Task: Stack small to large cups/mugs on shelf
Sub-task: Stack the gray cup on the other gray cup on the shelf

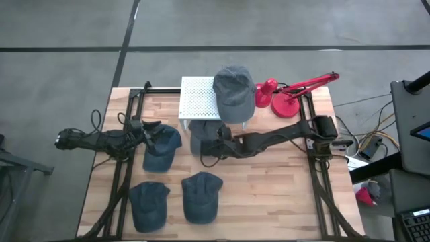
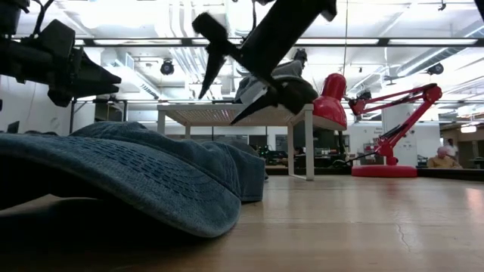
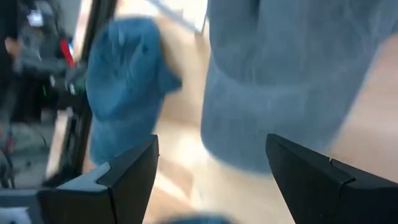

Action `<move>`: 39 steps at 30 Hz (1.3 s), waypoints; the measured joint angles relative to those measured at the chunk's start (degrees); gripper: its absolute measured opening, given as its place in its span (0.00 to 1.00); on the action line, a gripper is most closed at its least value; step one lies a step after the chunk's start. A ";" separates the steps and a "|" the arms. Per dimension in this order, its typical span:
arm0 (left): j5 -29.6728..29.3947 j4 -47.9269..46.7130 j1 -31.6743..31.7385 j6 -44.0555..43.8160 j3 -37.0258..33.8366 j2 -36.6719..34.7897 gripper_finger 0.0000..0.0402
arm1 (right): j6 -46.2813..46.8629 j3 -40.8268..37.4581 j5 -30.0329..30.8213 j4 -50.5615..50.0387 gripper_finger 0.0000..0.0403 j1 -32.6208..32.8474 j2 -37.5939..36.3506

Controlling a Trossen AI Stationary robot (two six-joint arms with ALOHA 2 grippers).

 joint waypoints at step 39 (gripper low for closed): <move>8.03 0.53 0.00 -6.49 1.22 0.02 0.45 | 5.74 11.95 -1.30 -6.51 0.63 -1.74 19.26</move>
